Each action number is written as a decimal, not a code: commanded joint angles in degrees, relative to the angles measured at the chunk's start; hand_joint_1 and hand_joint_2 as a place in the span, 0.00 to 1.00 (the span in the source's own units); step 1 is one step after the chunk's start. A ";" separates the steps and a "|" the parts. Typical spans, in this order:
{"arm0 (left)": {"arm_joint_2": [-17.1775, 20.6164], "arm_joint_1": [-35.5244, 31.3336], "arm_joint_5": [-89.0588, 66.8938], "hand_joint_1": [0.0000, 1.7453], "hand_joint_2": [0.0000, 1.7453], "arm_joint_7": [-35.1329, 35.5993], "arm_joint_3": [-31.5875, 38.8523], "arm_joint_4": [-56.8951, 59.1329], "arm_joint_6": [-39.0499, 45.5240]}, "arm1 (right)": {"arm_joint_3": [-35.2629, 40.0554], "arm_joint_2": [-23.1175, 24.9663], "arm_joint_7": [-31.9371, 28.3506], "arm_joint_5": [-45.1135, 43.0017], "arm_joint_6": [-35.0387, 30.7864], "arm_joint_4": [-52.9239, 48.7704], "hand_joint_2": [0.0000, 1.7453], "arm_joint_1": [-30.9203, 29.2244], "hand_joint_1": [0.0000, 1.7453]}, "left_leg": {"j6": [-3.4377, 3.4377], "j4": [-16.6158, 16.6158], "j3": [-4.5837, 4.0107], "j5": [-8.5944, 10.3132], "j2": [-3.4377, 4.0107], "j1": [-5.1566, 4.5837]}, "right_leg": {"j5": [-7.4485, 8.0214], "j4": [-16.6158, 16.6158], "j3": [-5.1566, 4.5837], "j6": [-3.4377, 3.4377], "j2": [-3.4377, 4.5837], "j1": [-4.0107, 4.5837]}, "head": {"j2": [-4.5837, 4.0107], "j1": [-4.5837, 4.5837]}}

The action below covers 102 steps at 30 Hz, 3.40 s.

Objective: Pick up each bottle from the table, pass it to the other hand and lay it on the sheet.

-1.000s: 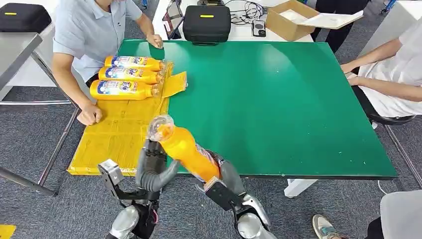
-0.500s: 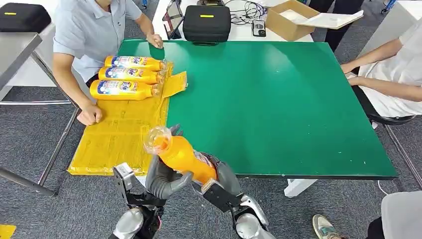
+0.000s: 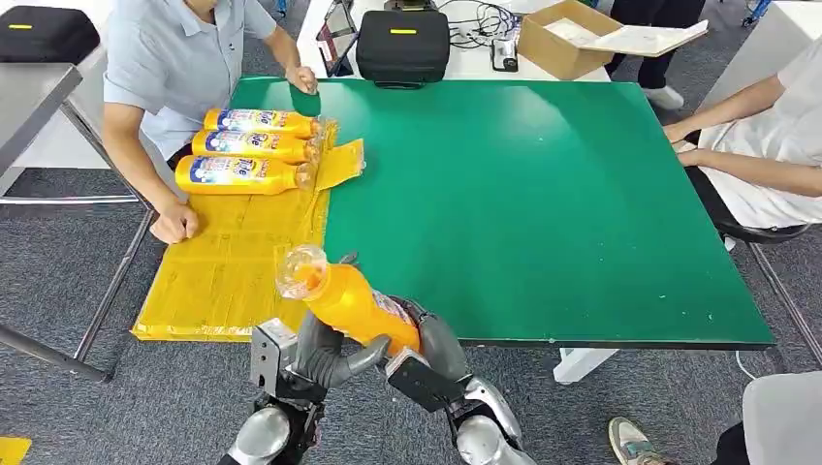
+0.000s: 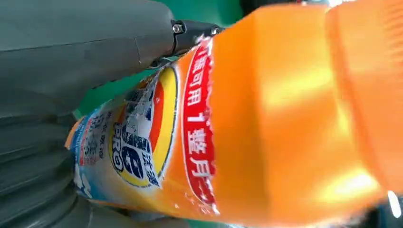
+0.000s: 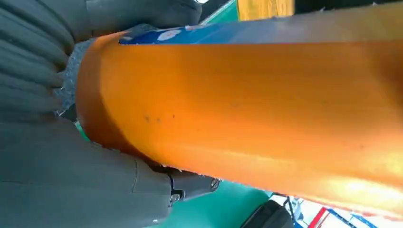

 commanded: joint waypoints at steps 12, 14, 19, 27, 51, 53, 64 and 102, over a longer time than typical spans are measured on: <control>-1.20 -4.59 13.54 1.00 1.00 4.48 2.67 8.90 -4.65 | 5.83 -0.04 -0.37 -0.71 -0.66 5.23 1.00 -3.67 1.00 | -0.03 -0.04 0.08 0.00 0.03 0.01 | 0.01 -0.03 0.07 -0.07 0.02 0.01 | 0.00 0.02; -0.89 -4.29 16.09 1.00 1.00 5.18 2.66 8.26 -6.76 | 5.94 0.15 -0.62 -0.86 -0.81 5.89 1.00 -3.78 0.85 | -0.04 -0.04 0.10 0.00 0.07 0.02 | 0.02 -0.04 0.08 -0.08 0.06 0.03 | 0.00 0.02; -0.45 -4.20 19.53 1.00 1.00 5.78 4.20 7.29 -6.18 | 6.20 0.87 -1.44 -0.41 -2.72 7.70 0.00 -3.84 0.00 | -0.05 -0.04 0.16 -0.03 0.11 0.05 | 0.02 -0.06 0.15 -0.11 0.09 0.07 | 0.00 0.02; 0.98 -8.75 16.60 1.00 1.00 3.75 7.64 11.91 1.86 | 7.05 0.58 -2.02 1.23 -6.62 6.72 0.00 -3.60 0.00 | -0.05 -0.05 0.07 0.03 0.02 0.02 | 0.03 -0.04 0.06 -0.08 0.01 0.04 | 0.00 0.02; 6.34 -12.85 -14.36 1.00 1.00 -2.78 15.57 14.51 24.74 | -1.50 -2.82 -2.77 2.47 -11.35 -2.02 0.00 -0.05 0.00 | -0.05 -0.02 0.04 0.04 -0.06 0.05 | 0.00 -0.01 0.06 -0.10 -0.08 0.05 | 0.00 0.02; 6.62 -14.41 -27.97 1.00 1.00 -1.43 15.37 16.89 30.72 | -3.63 -2.64 -3.03 2.36 -10.44 -4.21 0.00 1.15 0.00 | -0.08 0.00 0.11 0.01 -0.06 0.11 | -0.01 -0.03 0.16 -0.16 -0.09 0.12 | 0.00 0.02; 8.06 -31.40 -56.83 1.00 1.00 9.53 14.22 49.29 32.17 | -1.60 0.71 -4.70 0.04 -4.58 -0.80 0.00 1.20 0.00 | -0.07 -0.04 0.11 0.08 -0.03 0.05 | 0.12 -0.01 0.08 -0.26 -0.07 0.06 | 0.00 0.02; 3.55 -39.25 -70.26 0.00 1.00 16.90 7.54 61.58 16.77 | 1.78 2.30 -5.50 -2.84 -0.88 5.84 0.00 -1.53 0.00 | -0.07 -0.02 0.11 0.12 0.01 0.07 | 0.13 -0.01 0.12 -0.25 -0.05 0.09 | 0.00 0.02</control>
